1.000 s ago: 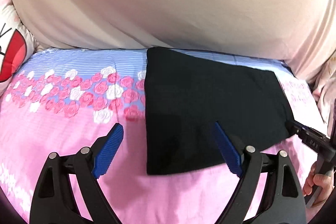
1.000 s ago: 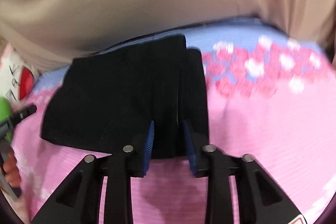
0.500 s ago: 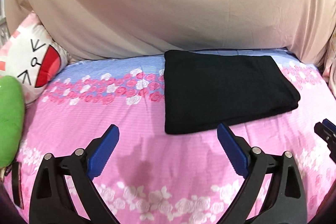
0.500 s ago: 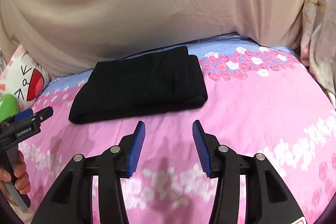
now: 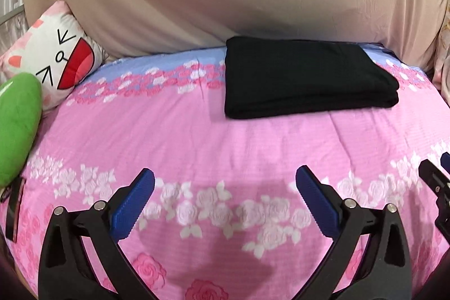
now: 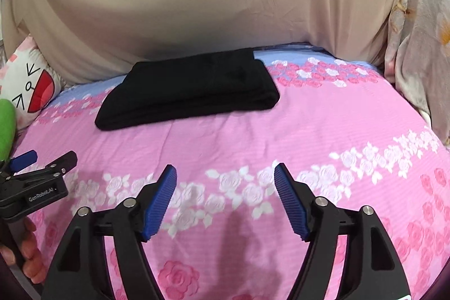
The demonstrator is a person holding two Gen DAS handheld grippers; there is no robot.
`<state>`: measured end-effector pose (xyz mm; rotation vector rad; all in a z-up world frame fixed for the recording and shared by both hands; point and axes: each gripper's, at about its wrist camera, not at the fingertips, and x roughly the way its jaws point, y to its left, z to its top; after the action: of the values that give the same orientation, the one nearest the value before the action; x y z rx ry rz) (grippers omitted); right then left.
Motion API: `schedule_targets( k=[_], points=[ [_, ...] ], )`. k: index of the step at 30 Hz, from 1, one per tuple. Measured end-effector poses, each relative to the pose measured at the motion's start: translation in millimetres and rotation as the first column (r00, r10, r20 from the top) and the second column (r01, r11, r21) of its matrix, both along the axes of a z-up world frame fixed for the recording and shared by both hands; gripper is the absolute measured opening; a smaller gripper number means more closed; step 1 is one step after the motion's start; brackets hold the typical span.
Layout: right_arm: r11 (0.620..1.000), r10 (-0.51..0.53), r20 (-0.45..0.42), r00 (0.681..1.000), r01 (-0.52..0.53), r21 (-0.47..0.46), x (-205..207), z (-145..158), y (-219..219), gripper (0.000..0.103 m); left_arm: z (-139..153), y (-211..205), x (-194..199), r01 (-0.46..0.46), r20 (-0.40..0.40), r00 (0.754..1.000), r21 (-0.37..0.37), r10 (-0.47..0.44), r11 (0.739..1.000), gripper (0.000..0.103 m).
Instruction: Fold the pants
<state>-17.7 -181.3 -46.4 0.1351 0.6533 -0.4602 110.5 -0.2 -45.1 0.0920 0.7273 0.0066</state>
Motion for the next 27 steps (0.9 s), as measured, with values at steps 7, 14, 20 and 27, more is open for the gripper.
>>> schedule_targets(
  k=[7,14,20,27],
  points=[
    [1.000,0.028,0.010,1.000,-0.027,-0.009,10,17,-7,0.075,13,19,5,0.010,-0.001,1.000,-0.065,-0.010,0.998,0.098],
    [0.992,-0.052,-0.042,0.998,0.056,0.111,78,24,-106,0.075,5,11,82,0.067,-0.107,0.990,-0.178,-0.087,0.982,0.098],
    [0.966,-0.049,-0.077,0.996,0.067,0.248,118,10,-158,0.076,-17,13,144,0.069,-0.179,0.974,-0.337,-0.136,0.939,0.098],
    [0.892,0.058,-0.034,0.998,-0.037,0.450,153,-19,-174,0.035,-31,7,183,0.122,-0.212,0.951,-0.418,-0.227,0.900,0.045]
  ],
)
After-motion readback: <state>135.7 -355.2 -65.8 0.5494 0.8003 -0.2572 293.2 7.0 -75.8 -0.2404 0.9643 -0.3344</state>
